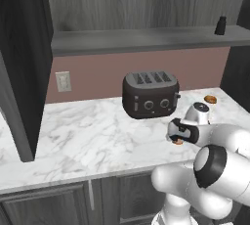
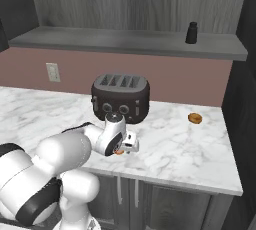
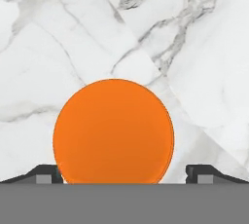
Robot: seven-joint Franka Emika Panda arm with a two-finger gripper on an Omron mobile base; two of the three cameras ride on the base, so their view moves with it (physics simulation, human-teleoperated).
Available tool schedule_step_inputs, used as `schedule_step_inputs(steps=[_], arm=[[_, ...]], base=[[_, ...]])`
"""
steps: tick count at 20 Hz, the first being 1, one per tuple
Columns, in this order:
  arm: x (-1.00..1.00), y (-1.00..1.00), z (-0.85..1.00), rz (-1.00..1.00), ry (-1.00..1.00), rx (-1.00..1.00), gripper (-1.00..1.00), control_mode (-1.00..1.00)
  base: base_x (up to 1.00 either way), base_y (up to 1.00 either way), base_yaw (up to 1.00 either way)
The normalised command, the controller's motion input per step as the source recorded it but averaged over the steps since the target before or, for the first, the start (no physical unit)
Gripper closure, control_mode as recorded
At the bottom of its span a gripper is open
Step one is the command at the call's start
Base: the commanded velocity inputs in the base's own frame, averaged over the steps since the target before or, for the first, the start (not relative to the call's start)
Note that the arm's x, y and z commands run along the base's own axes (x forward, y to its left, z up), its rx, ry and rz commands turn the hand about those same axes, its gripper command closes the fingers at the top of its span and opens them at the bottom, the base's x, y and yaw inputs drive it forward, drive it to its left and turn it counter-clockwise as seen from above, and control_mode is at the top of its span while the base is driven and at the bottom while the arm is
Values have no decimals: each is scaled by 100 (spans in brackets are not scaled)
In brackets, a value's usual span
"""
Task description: Pick the jam and yogurt from the counter and place them in the cabinets closest to them.
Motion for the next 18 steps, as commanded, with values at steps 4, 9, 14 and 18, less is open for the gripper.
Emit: schedule_step_inputs(steps=[4, 9, 14, 18], arm=[[5, 6, -17, 0, 0, 0, 100, -100], [0, 0, 0, 0, 0, 0, 100, -100], [0, 0, 49, -2, -2, 1, 100, -100], [-1, 0, 99, 0, -7, 1, 100, -100]], base=[[0, 0, 0], [0, 0, 0], [0, 0, 0], [0, 0, 0]])
